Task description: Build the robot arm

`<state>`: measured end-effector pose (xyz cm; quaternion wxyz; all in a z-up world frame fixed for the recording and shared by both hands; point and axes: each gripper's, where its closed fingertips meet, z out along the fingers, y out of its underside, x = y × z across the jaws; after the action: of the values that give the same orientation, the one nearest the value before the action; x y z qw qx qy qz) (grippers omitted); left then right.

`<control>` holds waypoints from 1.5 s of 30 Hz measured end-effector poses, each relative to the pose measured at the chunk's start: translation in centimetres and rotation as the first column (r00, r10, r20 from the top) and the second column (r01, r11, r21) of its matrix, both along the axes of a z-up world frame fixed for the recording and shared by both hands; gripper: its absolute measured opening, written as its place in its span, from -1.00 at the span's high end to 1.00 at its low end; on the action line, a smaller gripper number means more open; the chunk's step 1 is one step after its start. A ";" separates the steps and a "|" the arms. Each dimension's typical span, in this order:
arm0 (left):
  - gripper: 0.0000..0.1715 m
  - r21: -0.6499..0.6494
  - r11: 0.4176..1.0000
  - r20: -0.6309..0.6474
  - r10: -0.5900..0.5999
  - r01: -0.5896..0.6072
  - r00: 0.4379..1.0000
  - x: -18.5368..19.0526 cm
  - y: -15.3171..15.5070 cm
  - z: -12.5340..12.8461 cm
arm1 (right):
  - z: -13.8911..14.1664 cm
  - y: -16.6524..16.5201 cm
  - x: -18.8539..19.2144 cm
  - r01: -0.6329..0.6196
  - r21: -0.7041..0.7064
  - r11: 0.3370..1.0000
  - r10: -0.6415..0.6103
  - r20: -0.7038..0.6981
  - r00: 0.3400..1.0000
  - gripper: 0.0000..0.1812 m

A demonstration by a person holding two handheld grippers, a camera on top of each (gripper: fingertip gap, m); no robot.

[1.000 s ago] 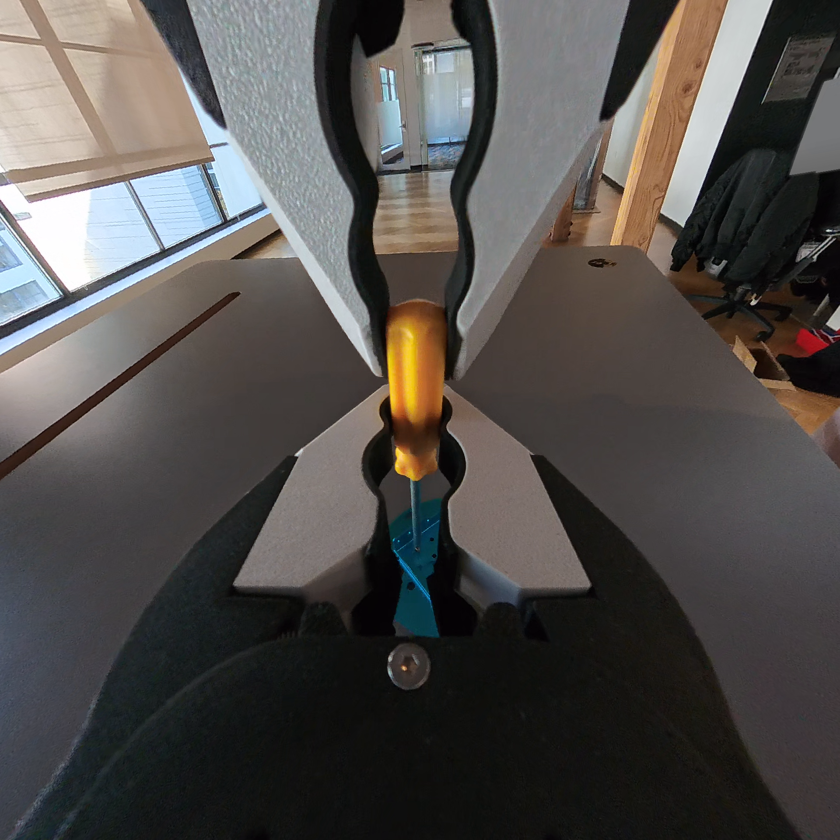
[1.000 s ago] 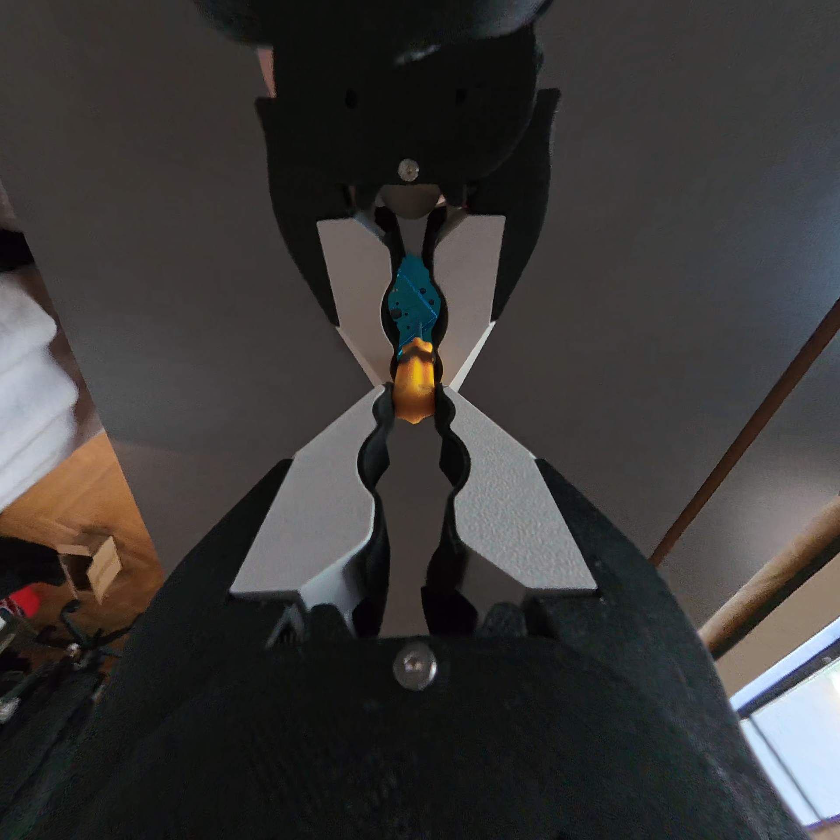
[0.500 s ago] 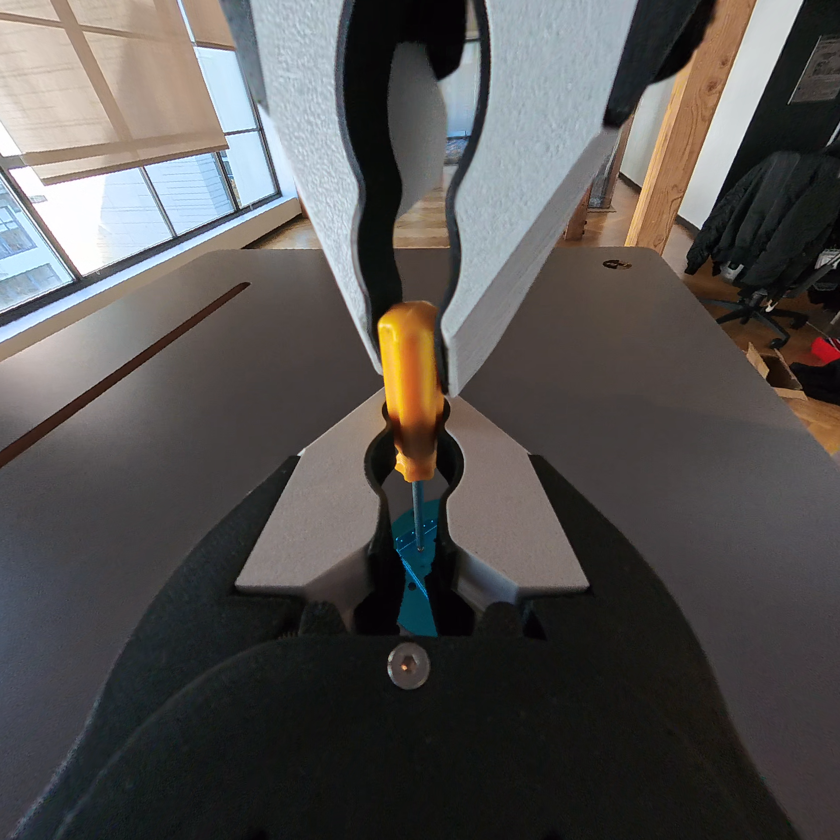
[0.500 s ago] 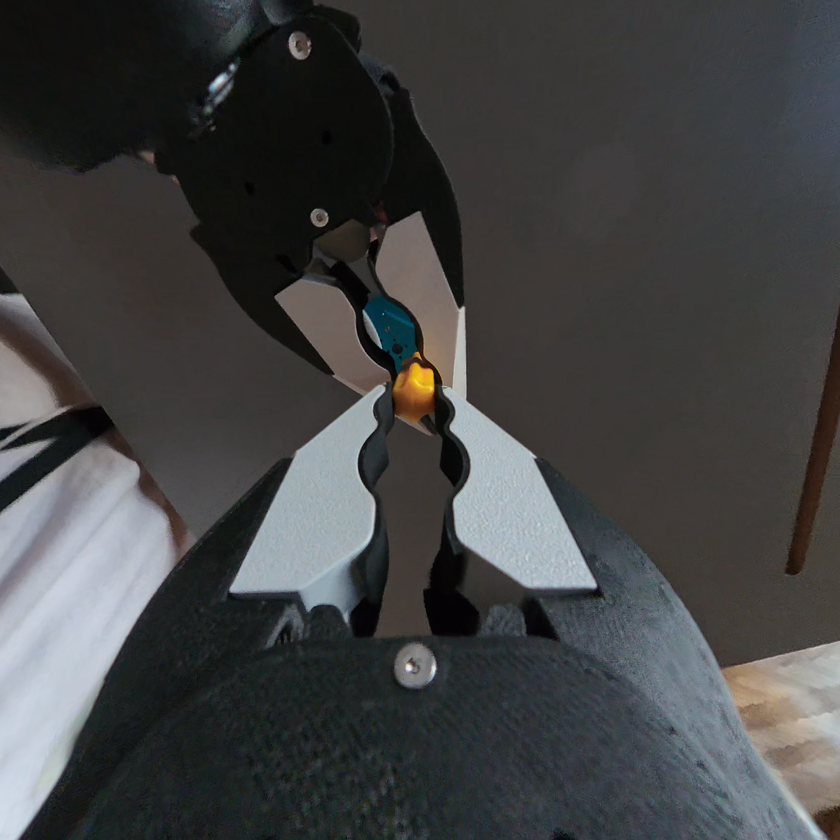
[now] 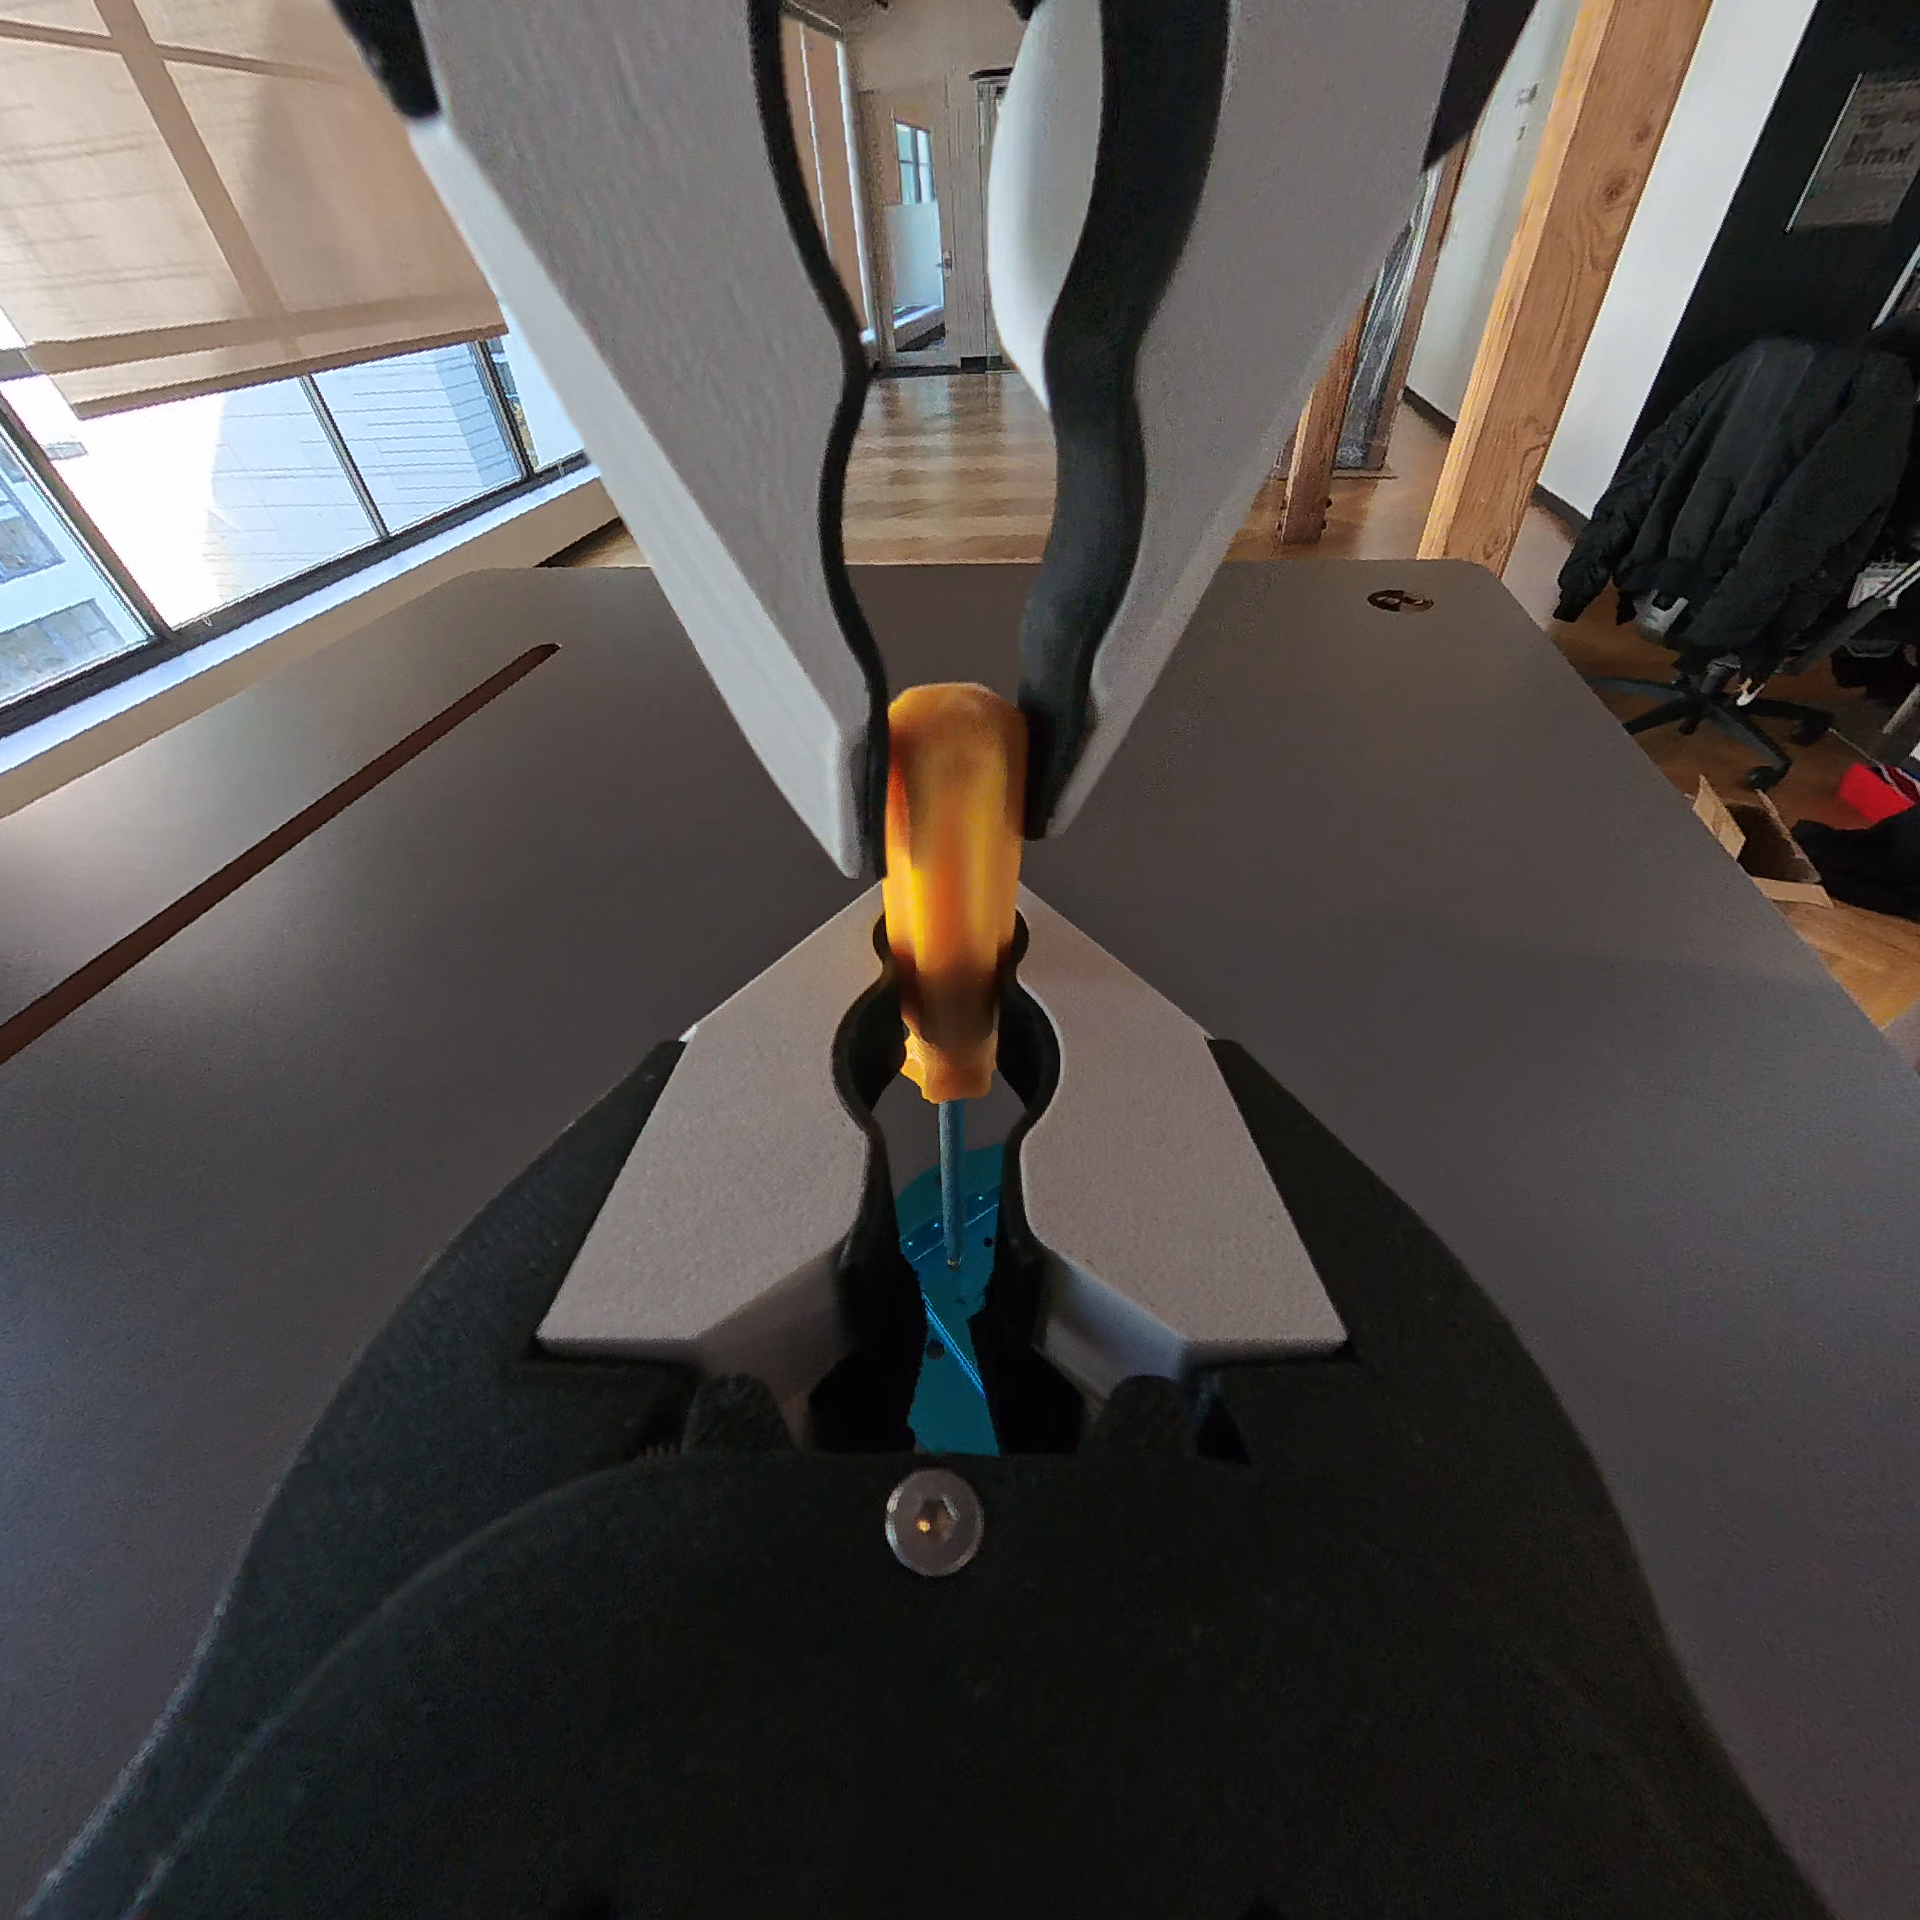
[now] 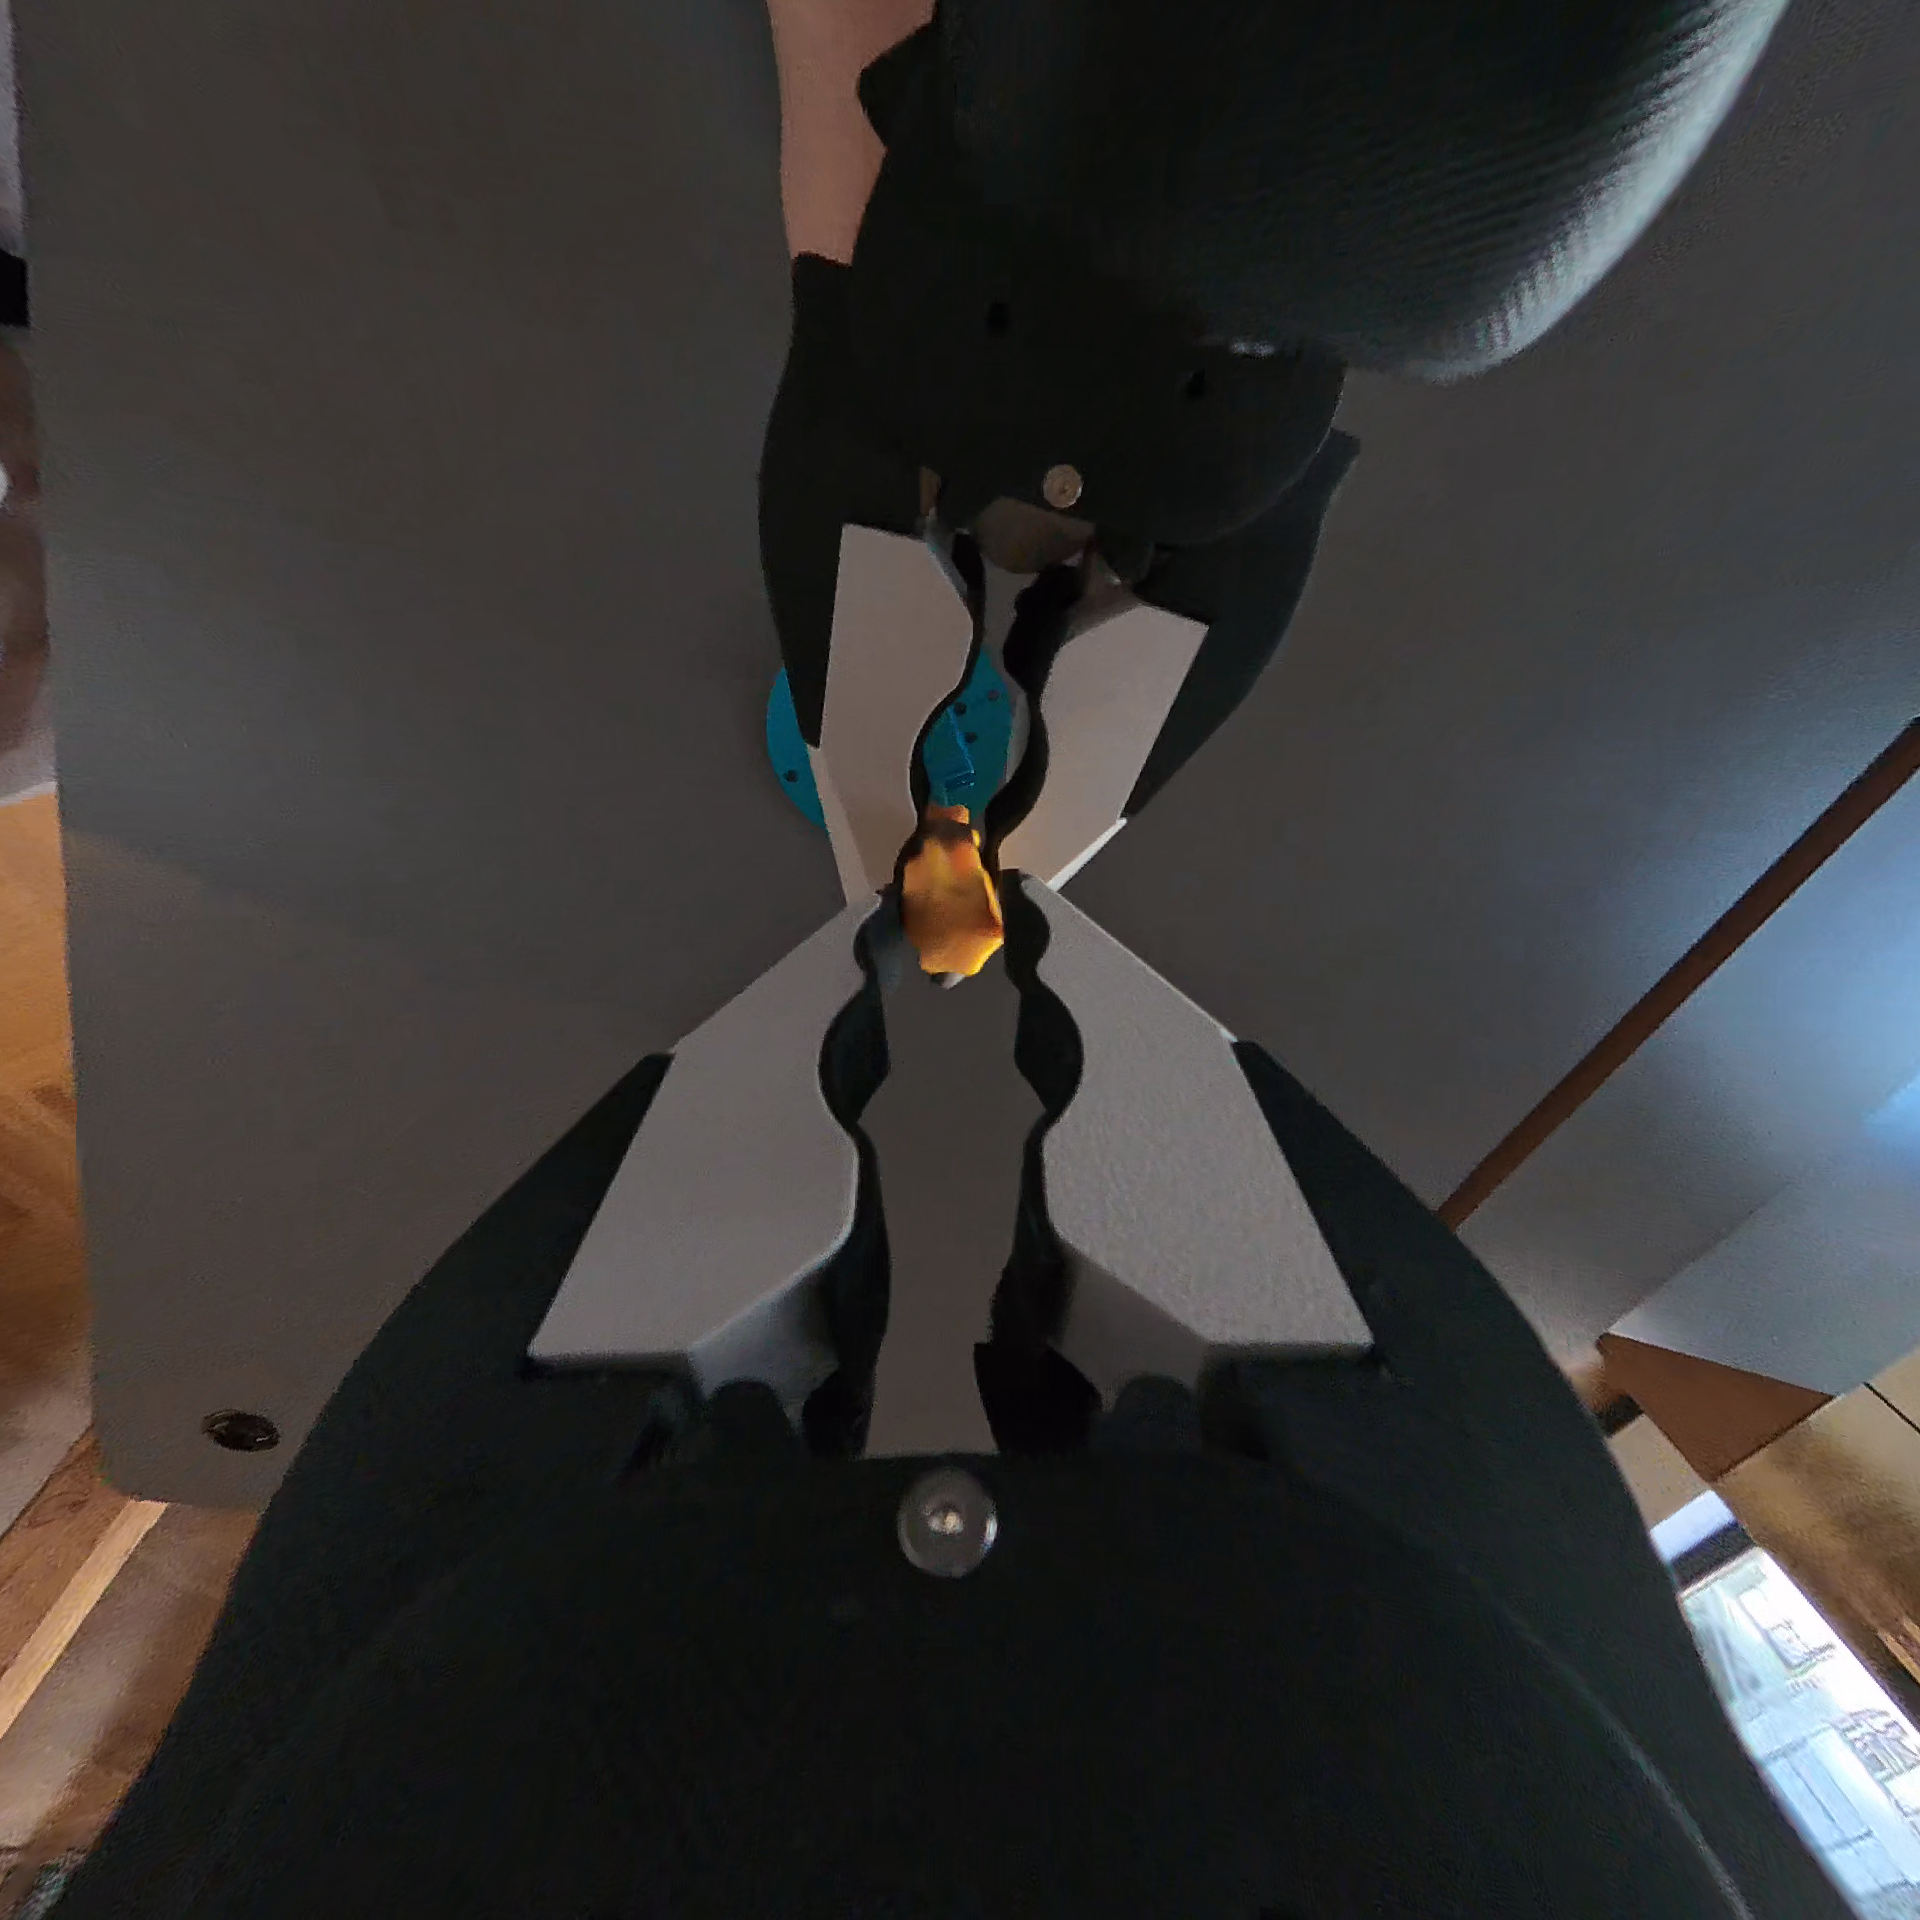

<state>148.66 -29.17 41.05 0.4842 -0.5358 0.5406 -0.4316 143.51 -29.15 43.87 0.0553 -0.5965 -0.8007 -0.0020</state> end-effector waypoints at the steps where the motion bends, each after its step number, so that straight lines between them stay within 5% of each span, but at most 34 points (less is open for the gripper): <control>1: 0.88 0.004 1.000 -0.001 -0.002 0.002 1.000 0.0 -0.1 0.0 | 0.0 0.0 0.1 0.011 -0.009 1.000 -0.011 0.012 1.000 0.81; 13: 0.88 -0.002 1.000 0.003 0.000 0.000 1.000 0.5 -0.1 0.0 | 0.0 0.0 0.7 0.322 -0.074 0.944 -0.326 -0.063 0.943 0.79; 19: 0.90 -0.011 1.000 0.005 0.013 -0.013 1.000 0.5 0.0 -0.1 | 0.0 0.2 0.8 0.518 -0.089 0.851 -0.525 -0.096 0.846 0.79; 23: 0.90 -0.032 0.999 0.008 0.008 -0.008 1.000 0.6 0.0 -0.2 | 0.0 0.2 0.9 0.701 -0.144 0.698 -0.715 -0.103 0.691 0.79; 25: 0.90 -0.024 1.000 0.005 0.005 -0.005 1.000 0.5 -0.1 -0.2 | -0.1 0.1 0.7 0.666 -0.149 0.731 -0.681 -0.102 0.725 0.79; 29: 0.90 -0.023 1.000 0.007 0.002 -0.002 1.000 0.5 -0.1 -0.2 | -0.4 -0.3 1.4 0.347 -0.021 0.937 -0.348 -0.035 0.937 0.72; 33: 0.90 -0.027 1.000 0.009 -0.003 0.003 1.000 0.5 0.0 -0.2 | 0.0 0.3 1.3 0.035 0.122 0.992 -0.033 -0.021 0.999 0.69; 39: 0.90 -0.017 1.000 0.005 -0.011 0.011 1.000 0.4 -0.2 -0.2 | -0.3 0.1 1.3 0.069 0.046 0.997 -0.070 0.017 0.997 0.82; 45: 0.90 -0.006 1.000 -0.003 -0.020 0.020 1.000 0.7 -0.5 -0.2 | -0.5 -0.5 1.9 0.325 -0.014 0.945 -0.325 0.039 0.945 0.83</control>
<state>149.33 -29.65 40.81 0.4777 -0.5324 0.5453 -0.4371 145.41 -29.63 43.38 0.0338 -0.7207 -0.6923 -0.0137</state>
